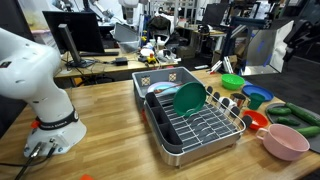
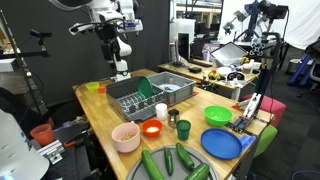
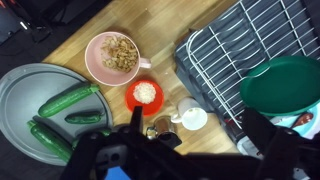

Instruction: Pour the things in the white mug into the pink bowl

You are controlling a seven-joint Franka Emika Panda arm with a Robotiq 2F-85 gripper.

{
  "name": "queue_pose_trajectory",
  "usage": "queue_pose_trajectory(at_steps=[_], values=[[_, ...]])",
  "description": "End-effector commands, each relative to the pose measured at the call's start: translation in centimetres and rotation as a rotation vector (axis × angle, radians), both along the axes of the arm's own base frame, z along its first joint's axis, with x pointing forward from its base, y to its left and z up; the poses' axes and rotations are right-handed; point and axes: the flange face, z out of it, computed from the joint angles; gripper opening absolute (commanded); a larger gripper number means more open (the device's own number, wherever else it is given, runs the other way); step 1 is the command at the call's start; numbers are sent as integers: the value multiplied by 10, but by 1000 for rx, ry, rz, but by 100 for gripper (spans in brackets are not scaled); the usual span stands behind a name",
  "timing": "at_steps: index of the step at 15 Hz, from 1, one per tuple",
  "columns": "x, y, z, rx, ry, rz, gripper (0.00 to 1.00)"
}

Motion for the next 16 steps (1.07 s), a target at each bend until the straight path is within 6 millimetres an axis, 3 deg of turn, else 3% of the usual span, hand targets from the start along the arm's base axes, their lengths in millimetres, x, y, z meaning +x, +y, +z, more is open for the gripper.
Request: queue_pose_trajectory(at_steps=[1, 4, 7, 8, 10, 16], values=[[31, -11, -32, 73, 13, -169, 100], [53, -30, -65, 81, 18, -346, 100], [57, -41, -93, 121, 81, -513, 100], [52, -40, -89, 91, 64, -431, 100], [55, -41, -96, 98, 82, -482, 100], [57, -40, -94, 102, 78, -495, 100]])
